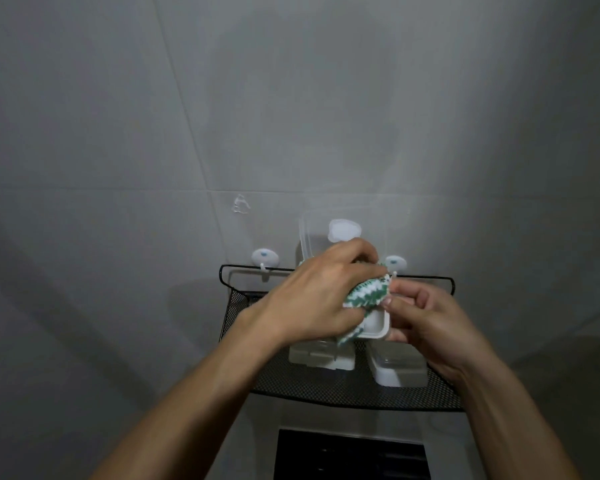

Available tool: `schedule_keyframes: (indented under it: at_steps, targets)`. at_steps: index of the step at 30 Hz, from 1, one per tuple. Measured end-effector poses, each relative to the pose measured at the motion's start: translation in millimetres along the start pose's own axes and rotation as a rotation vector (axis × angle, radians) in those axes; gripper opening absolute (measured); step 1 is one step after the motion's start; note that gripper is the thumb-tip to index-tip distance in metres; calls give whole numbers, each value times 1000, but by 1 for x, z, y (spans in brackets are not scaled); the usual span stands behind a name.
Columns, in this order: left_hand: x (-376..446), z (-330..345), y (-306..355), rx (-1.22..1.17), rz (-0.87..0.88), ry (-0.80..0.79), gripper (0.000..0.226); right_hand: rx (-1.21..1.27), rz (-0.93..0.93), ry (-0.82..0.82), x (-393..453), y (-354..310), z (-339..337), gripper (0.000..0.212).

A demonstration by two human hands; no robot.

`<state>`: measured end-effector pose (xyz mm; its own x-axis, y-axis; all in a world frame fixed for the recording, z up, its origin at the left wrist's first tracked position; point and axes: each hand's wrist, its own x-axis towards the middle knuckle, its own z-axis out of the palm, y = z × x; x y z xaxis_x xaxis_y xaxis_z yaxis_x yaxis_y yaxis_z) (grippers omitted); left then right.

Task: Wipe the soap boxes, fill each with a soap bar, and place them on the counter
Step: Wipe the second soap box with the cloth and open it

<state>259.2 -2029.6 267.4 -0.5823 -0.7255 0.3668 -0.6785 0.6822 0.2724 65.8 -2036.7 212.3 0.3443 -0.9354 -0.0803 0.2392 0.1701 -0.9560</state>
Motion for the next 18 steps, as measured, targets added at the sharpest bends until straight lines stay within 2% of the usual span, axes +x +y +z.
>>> schedule_keyframes:
  at_steps: [7, 10, 14, 18]
  targets:
    - [7, 2, 4, 125, -24, 120, 36, 34, 0, 9, 3, -1, 3, 31]
    - [6, 1, 1, 215, -106, 161, 32, 73, -12, 38, 5, 0, 3, 27]
    - [0, 6, 1, 322, -192, 220, 34, 115, -21, 40, 5, -1, 3, 33]
    - [-7, 4, -8, 355, -350, 243, 29, 90, -41, 78, 5, -4, 1, 32]
